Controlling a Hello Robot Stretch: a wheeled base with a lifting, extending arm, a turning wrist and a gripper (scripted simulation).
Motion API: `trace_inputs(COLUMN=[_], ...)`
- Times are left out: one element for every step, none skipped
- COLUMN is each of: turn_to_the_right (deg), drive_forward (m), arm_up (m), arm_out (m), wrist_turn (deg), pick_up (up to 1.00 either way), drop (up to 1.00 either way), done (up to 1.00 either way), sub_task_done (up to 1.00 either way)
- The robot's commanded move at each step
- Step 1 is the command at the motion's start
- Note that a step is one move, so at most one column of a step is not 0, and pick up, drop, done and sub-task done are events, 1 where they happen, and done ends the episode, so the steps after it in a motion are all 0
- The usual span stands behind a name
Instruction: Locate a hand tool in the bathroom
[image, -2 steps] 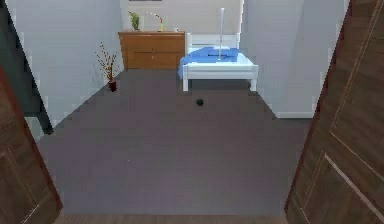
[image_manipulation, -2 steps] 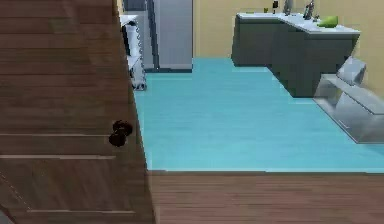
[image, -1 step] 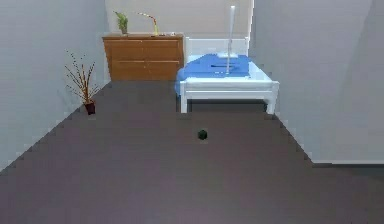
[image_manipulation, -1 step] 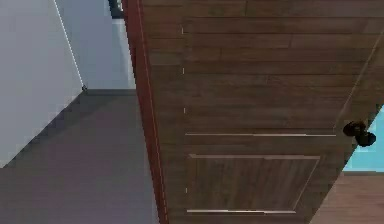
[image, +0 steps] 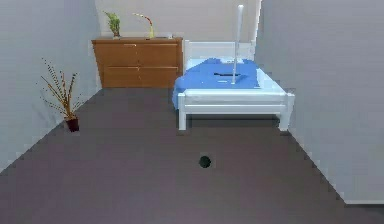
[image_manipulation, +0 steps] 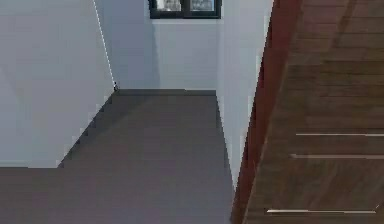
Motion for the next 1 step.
trace_inputs(turn_to_the_right=[-18.0], drive_forward=[0.00], arm_up=[0.00], arm_out=[0.00], wrist_turn=[0.0], pick_up=[0.00], drop=[0.00], done=[0.00], sub_task_done=[0.00])
